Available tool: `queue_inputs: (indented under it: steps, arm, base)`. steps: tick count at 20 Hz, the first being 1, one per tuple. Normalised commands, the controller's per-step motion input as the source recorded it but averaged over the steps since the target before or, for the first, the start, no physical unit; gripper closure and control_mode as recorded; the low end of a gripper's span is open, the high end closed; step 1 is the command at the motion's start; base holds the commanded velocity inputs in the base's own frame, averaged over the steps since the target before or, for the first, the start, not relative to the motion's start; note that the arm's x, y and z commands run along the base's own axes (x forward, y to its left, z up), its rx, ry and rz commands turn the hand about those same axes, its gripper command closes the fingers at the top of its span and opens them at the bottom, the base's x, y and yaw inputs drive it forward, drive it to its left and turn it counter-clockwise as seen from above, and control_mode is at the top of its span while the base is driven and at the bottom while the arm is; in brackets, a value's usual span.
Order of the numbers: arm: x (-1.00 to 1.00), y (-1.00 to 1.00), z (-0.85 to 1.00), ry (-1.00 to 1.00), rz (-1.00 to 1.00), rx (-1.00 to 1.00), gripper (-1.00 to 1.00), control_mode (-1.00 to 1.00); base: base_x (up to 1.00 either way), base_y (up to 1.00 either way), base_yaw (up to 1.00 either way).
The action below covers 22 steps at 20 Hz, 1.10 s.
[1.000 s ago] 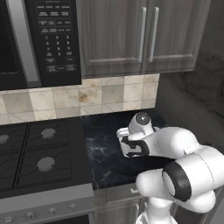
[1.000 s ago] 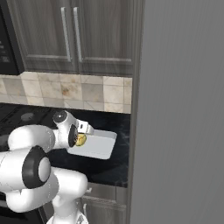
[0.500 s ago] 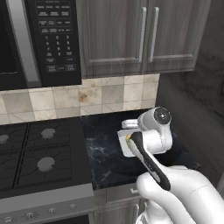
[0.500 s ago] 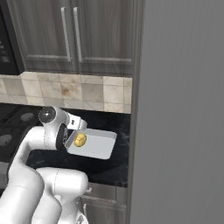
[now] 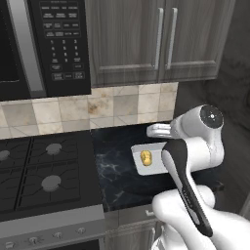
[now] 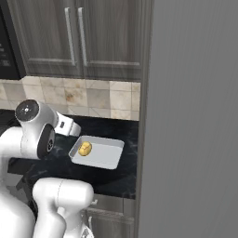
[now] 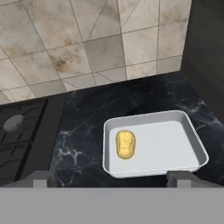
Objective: Take the eggplant and potato out of the freezer and place them in the tupperware container on the counter. Then put the tupperware containing the vegetables back in the freezer.
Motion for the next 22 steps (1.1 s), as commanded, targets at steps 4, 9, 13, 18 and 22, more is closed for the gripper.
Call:
queue_inputs:
  steps: [4,9,13,18,22]
  arm:
    - [-1.0,0.0,0.59,0.11,-0.06,0.01,-1.0,-1.0]
    - [-0.83,0.0,0.33,0.2,-0.06,0.0,-1.0,-1.0]
    - [-0.44,-0.04,0.0,0.19,-0.01,0.0,-1.0,-1.0]
    - [-0.3,-0.05,0.0,0.13,0.0,0.0,-1.0,-1.0]
    - [-0.25,-0.01,0.0,0.02,0.0,0.0,-1.0,-1.0]
  base:
    - [0.0,0.0,0.0]
    - [0.0,0.0,0.0]
    - [0.0,0.0,0.0]
    - [0.0,0.0,0.0]
    - [0.0,0.0,0.0]
